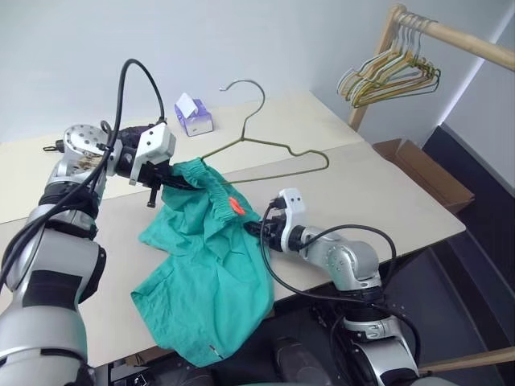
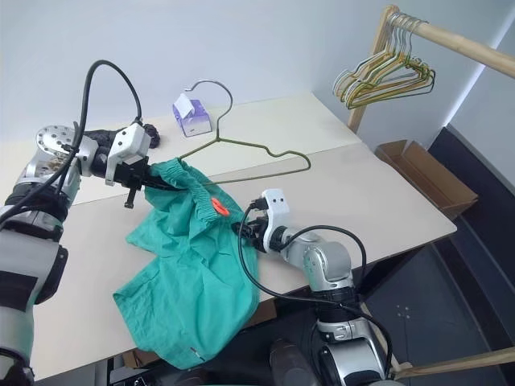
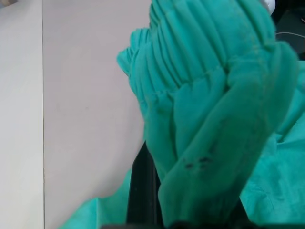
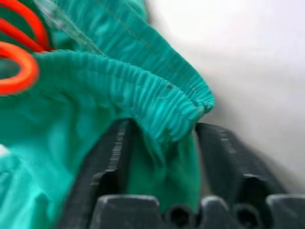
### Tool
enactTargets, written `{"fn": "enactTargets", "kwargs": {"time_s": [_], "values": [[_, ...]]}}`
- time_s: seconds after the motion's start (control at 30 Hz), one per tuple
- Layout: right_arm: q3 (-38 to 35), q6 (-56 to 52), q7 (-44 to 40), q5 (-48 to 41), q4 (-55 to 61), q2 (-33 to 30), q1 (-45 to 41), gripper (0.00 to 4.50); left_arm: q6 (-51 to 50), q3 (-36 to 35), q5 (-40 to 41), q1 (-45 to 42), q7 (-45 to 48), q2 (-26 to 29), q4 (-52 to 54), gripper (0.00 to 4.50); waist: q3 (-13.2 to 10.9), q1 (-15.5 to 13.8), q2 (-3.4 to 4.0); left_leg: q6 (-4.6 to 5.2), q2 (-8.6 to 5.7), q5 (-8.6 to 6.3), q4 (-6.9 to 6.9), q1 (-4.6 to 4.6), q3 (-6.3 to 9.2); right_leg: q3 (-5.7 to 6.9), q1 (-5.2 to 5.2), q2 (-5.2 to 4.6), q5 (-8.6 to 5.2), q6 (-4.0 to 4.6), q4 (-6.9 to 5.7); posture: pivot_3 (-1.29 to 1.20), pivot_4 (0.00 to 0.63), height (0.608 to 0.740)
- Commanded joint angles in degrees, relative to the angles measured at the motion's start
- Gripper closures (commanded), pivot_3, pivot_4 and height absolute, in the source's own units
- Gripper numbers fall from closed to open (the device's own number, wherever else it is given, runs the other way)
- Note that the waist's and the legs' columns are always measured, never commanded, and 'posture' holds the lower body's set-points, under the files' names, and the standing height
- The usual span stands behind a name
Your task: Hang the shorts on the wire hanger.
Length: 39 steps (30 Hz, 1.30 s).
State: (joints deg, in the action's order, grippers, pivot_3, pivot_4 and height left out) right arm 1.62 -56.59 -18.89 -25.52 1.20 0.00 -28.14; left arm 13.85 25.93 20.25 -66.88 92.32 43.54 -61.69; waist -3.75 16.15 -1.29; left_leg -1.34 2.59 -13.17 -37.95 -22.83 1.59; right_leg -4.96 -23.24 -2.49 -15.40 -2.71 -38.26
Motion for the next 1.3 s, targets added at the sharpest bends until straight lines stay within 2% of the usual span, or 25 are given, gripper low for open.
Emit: {"fn": "enactTargets", "kwargs": {"time_s": [0.03, 0.17, 0.2, 0.3, 0.47, 0.63, 1.07, 1.2, 1.3], "values": [[-1.02, 1.05, -2.70, -2.66, 2.64, -0.48, -0.28, 3.23, 0.67, -2.23, -0.56, -0.65, 0.18, 0.62, 0.54, 4.50, 0.00, 0.01, 0.00, 0.00, 0.00, 0.00, 0.00, -0.01, 0.00, 0.00, 0.00, 0.00, 0.00, 0.00, 0.00, -0.20, 0.014, 0.740], [-0.72, 1.14, -4.67, -3.62, 4.45, -1.59, 0.39, 4.44, 1.17, -3.26, -1.40, -0.85, 0.18, 0.20, -0.14, 4.50, 0.02, 0.08, -0.01, 0.00, 0.00, 0.00, 0.00, 0.00, 0.01, 0.02, 0.00, 0.00, 0.00, 0.01, -0.01, -0.20, 0.003, 0.740], [-0.82, 1.23, -4.85, -3.80, 4.72, -1.86, 0.50, 4.48, 1.31, -3.61, -1.66, -0.87, 0.18, 0.02, -0.27, 4.50, 0.03, 0.12, -0.01, 0.00, 0.00, 0.00, 0.00, 0.00, 0.01, 0.02, 0.00, -0.01, 0.00, 0.01, -0.01, -0.21, 0.000, 0.740], [-1.25, 1.70, -3.63, -3.01, 6.01, -3.04, 1.04, 4.48, 1.75, -5.07, -2.29, -0.47, 0.18, -0.27, -0.53, 4.50, 0.04, 0.24, -0.02, 0.00, 0.00, 0.00, 0.00, 0.00, 0.01, 0.02, 0.00, -0.01, 0.00, 0.01, -0.01, -0.21, 0.000, 0.740], [-1.77, 7.09, 0.68, 3.34, 7.69, -7.96, 2.54, 4.48, 2.03, -5.42, -2.53, 2.24, 0.18, 0.94, 1.06, 4.50, 0.05, 0.27, -0.01, 0.00, -0.02, 0.00, 0.00, -0.01, 0.00, 0.03, 0.00, -0.04, 0.01, 0.01, -0.01, -0.21, 0.000, 0.740], [-6.50, 12.96, 4.15, 6.66, 6.58, -12.10, 1.82, 4.48, 2.88, -5.69, -3.73, 4.75, 0.18, 2.56, 1.56, 4.50, 0.06, 0.32, -0.02, 0.00, -0.01, 0.00, 0.00, 0.00, 0.00, 0.03, -0.02, -0.03, 0.01, 0.01, -0.07, -0.20, 0.000, 0.740], [-10.38, 14.86, -0.18, 4.29, 7.06, -22.36, 1.64, 4.48, 5.43, -10.31, -11.17, 7.01, -0.48, 4.55, -1.79, 4.50, 0.06, 0.30, -0.03, 0.00, -0.04, 0.00, 0.00, 0.01, -0.01, 0.02, 0.00, -0.04, 0.01, 0.01, -0.07, -0.19, 0.000, 0.740], [-11.69, 14.87, 0.13, 3.31, 7.68, -24.11, 2.75, 4.48, 4.93, -13.15, -12.14, 7.21, -3.76, 5.51, -2.98, 4.50, 0.06, 0.26, -0.03, 0.00, -0.04, 0.00, 0.00, 0.01, 0.00, 0.02, 0.00, -0.05, 0.01, 0.01, -0.07, -0.20, 0.001, 0.740], [-12.42, 14.83, 0.80, 2.83, 7.87, -24.93, 3.24, 4.48, 4.81, -12.93, -12.11, 8.50, -0.21, 7.24, -1.86, 4.50, 0.06, 0.31, -0.03, 0.00, -0.04, 0.00, 0.00, 0.01, 0.00, 0.03, 0.00, -0.05, 0.01, 0.01, -0.07, -0.20, 0.001, 0.740]]}}
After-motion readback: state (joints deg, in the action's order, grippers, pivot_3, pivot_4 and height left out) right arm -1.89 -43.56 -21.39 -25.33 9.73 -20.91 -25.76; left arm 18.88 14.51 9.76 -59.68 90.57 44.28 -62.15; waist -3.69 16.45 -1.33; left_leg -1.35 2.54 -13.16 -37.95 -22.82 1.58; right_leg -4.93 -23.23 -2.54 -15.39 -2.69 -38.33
